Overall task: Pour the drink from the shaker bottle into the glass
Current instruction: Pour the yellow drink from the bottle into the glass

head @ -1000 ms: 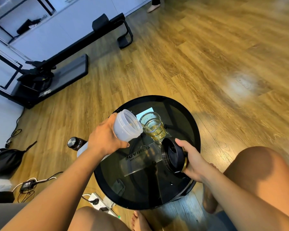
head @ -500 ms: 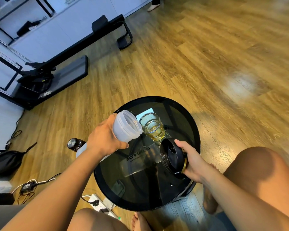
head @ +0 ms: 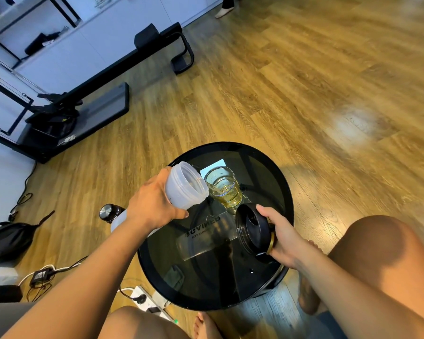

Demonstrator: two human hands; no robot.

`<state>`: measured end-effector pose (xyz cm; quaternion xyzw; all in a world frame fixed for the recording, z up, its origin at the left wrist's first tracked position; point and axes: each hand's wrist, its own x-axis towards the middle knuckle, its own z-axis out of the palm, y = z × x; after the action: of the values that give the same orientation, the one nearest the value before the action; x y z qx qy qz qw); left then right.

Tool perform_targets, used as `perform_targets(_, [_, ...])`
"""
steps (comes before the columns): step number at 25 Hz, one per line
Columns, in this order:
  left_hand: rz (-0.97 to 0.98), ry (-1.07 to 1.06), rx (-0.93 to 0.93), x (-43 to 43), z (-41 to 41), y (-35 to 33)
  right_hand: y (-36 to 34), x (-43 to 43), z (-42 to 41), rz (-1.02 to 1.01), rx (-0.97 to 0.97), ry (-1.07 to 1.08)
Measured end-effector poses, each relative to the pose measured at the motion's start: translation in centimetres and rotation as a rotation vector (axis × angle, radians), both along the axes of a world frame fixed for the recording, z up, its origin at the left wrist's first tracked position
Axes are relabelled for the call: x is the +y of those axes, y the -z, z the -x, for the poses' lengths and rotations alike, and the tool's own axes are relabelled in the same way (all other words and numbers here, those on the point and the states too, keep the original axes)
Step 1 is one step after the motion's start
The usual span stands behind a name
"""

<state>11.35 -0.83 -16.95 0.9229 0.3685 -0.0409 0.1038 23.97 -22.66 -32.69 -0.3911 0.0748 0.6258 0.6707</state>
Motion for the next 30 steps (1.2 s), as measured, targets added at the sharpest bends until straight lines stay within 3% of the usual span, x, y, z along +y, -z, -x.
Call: perform_targets(30, [-0.020, 0.013, 0.008, 0.2, -0.5, -0.3, 1.6, 0.5, -0.2, -0.019, -0.001, -0.002])
